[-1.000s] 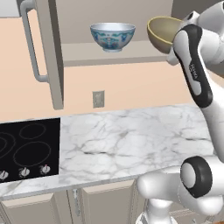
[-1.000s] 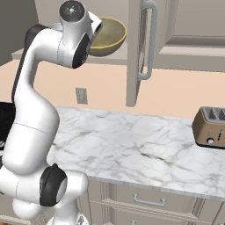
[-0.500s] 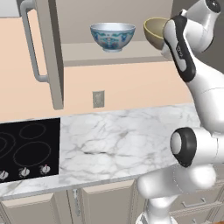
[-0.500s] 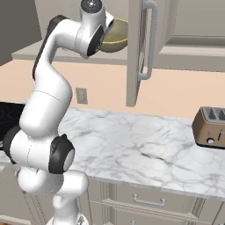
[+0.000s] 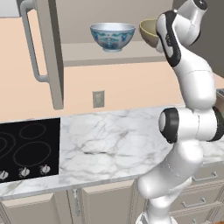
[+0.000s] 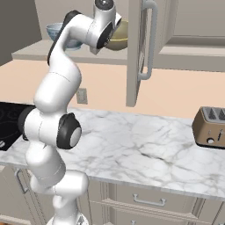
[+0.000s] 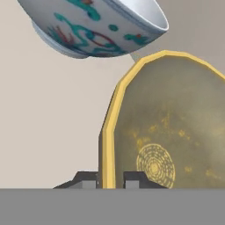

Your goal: Open the cabinet. Pick the bowls from the counter and place them in the cabinet. Then close the cabinet.

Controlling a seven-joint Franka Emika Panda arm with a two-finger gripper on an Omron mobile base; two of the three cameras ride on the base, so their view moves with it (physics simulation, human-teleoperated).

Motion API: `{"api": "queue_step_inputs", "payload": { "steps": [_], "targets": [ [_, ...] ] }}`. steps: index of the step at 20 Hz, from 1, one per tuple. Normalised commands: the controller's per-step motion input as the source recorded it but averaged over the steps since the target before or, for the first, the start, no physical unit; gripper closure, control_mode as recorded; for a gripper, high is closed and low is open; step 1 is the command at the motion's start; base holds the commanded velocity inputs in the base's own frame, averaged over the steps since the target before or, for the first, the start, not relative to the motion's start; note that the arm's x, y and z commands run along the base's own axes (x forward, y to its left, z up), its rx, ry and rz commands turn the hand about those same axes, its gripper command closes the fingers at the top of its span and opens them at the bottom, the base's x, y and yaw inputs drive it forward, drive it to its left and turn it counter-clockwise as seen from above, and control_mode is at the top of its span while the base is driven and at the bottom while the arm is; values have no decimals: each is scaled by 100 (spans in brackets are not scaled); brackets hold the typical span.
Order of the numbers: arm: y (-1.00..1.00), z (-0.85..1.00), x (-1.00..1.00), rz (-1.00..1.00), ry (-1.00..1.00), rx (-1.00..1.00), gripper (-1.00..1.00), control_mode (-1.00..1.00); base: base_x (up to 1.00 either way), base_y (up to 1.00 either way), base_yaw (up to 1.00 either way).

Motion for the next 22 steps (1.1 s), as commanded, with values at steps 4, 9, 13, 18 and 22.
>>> {"api": "queue_step_inputs", "payload": {
  "steps": [4,9,13,18,22],
  "targets": [
    [2,0,78,8,10,0,100,-100,0,0,0],
    [0,2,39,7,6,-2,-100,-100,0,0,0],
    [0,49,-29,7,0,-8,-100,-100,0,0,0],
    [10,-5,-78,11,-10,-19,-100,-100,0,0,0],
    [24,-98,-100,14,-22,-21,-100,-100,0,0,0]
  ]
}}
